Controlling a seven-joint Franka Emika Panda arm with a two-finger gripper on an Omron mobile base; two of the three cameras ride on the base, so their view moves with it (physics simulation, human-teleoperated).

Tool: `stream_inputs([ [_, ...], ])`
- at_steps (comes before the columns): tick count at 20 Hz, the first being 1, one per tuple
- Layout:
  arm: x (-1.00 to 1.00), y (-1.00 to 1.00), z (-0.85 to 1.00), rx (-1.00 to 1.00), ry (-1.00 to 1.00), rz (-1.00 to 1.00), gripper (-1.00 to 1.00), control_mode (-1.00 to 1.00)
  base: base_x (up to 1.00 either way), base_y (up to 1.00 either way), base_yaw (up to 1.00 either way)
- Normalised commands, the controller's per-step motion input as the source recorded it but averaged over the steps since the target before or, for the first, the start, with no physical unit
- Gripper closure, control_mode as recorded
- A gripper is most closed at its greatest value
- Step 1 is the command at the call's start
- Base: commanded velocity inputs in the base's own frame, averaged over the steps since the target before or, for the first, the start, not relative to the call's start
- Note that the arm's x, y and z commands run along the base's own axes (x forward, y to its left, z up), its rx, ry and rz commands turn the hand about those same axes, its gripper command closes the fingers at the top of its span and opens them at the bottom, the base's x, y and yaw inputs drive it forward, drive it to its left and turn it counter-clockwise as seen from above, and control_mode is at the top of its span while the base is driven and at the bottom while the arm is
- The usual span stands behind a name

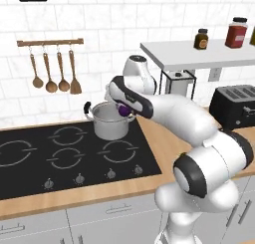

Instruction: Put the lime and eggplant in the pot. Retrieve the spatula and lightly stir the vegetables in the pot.

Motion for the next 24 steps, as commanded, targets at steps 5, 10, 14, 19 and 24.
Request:
stream_inputs([
  [5, 0.72, 0.0, -0.38, 0.0, 0.02, -0.1, 1.0, -1.0, 0.0, 0.0, 0.0],
  [10, 0.62, 0.01, -0.49, 0.0, 0.0, -0.1, 1.0, -1.0, 0.0, 0.0, 0.0],
  [14, 0.53, 0.01, -0.23, 0.0, 0.03, -0.09, 1.0, -1.0, 0.0, 0.0, 0.0],
  [19, 0.36, 0.09, -0.24, 0.0, 0.04, -0.08, 1.0, -1.0, 0.0, 0.0, 0.0],
  [24, 0.03, 0.09, -0.15, 0.0, 0.03, -0.05, 1.0, -1.0, 0.0, 0.0, 0.0],
])
